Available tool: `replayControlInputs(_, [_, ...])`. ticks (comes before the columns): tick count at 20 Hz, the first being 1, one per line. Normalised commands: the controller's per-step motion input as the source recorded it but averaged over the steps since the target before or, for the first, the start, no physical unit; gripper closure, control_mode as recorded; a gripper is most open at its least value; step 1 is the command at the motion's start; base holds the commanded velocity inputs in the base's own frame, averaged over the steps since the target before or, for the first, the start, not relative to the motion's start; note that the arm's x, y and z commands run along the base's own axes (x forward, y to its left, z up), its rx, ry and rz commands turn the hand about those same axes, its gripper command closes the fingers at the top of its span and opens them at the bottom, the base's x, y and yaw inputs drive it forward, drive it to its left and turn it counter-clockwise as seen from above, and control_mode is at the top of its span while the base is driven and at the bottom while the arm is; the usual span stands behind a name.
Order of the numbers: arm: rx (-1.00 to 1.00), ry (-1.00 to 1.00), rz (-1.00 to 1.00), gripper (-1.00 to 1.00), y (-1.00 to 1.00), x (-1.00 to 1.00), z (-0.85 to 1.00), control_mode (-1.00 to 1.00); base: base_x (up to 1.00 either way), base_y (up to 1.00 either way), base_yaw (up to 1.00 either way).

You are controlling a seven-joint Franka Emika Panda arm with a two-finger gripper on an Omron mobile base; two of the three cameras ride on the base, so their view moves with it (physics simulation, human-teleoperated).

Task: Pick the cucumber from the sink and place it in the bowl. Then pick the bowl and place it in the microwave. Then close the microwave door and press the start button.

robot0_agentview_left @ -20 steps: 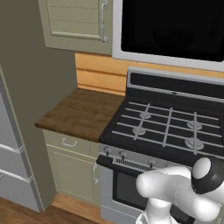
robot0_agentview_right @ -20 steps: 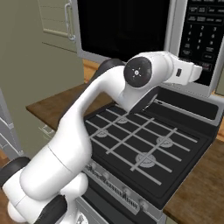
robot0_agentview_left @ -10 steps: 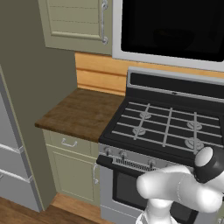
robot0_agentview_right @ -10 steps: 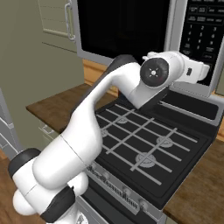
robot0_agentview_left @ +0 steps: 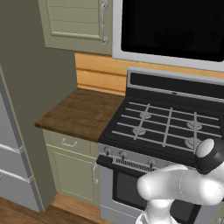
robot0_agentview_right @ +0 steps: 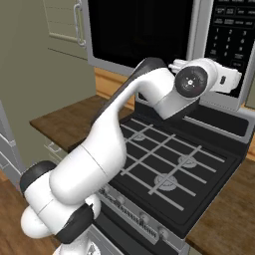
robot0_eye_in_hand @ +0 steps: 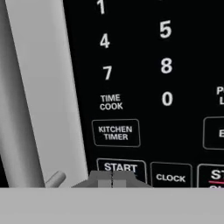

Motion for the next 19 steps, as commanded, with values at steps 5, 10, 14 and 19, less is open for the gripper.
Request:
replayControlInputs(5, [0.0,0.0,0.07,1.0,-0.08,0.28,-0.13,-1.0,0.0,0.0,0.0])
replayControlInputs(10, [0.02,0.0,0.07,1.0,-0.29,0.46,0.0,-1.0,0.0,0.0,0.0])
replayControlInputs(14, [0.0,-0.01,0.07,1.0,-0.06,0.23,0.0,-1.0,0.0,0.0,0.0])
replayControlInputs(19, [-0.01,-0.15,0.01,1.0,0.83,-0.63,0.0,-1.0,0.0,0.0,0.0])
